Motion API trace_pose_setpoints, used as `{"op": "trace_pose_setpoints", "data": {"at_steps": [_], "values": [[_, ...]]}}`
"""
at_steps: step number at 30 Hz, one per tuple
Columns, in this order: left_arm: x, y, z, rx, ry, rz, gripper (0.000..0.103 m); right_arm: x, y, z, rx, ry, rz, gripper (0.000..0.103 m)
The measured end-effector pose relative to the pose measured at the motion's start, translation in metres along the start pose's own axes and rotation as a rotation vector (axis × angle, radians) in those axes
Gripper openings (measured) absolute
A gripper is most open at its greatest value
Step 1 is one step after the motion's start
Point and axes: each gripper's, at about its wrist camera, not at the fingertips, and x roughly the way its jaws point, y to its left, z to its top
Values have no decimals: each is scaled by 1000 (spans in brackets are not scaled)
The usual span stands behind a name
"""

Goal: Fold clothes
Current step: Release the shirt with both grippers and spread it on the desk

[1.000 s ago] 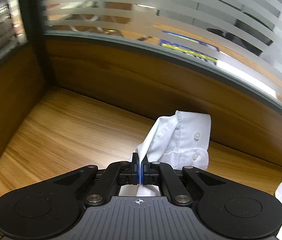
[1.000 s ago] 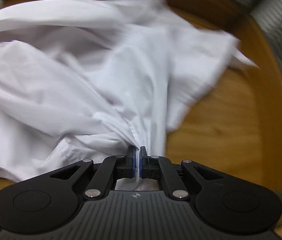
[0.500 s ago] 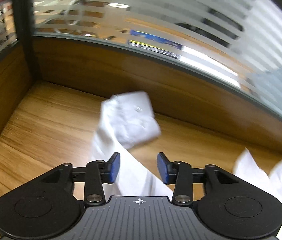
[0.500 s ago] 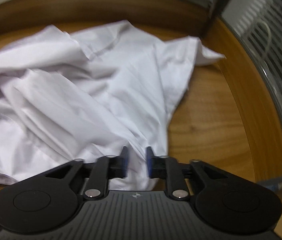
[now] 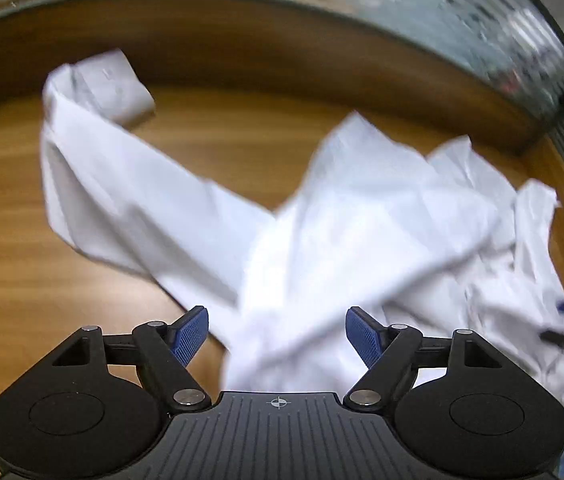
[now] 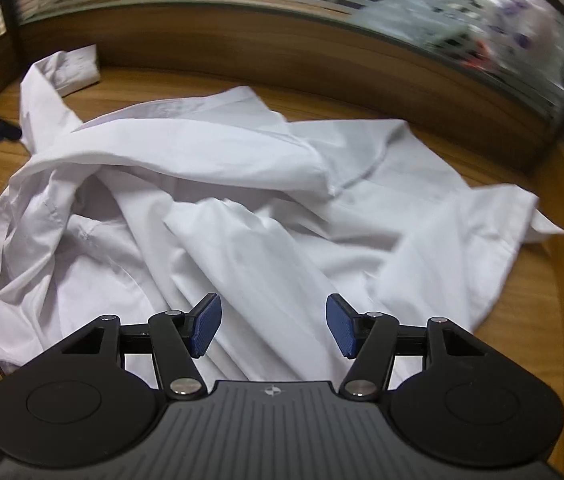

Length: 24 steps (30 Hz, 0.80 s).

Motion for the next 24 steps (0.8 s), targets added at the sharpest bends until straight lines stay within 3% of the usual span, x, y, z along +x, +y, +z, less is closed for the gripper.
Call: {"op": "trace_pose_setpoints", "data": {"at_steps": [9, 10, 11, 14, 19, 21, 23, 24], "values": [[10, -49, -54, 92, 83, -37, 83, 37, 9, 17, -71, 13, 18, 61], [12, -54, -58, 98, 94, -40, 83, 40, 8, 15, -68, 28, 23, 44], [15, -57, -61, 104, 104, -39, 83, 43, 7, 13, -64, 43, 27, 18], [15, -70, -66, 130, 108, -68, 83, 48, 3, 7, -53, 74, 43, 8], [13, -98, -65, 257, 100, -90, 83, 44, -9, -6, -56, 129, 4, 12], [13, -107, -62, 295, 98, -97, 83, 30, -15, -9, -27, 103, 12, 22], [14, -116, -58, 317, 98, -121, 83, 7, -24, -15, 18, 64, 9, 46], [15, -121, -56, 323, 96, -131, 83, -5, -29, -19, 43, 44, 5, 50]]}}
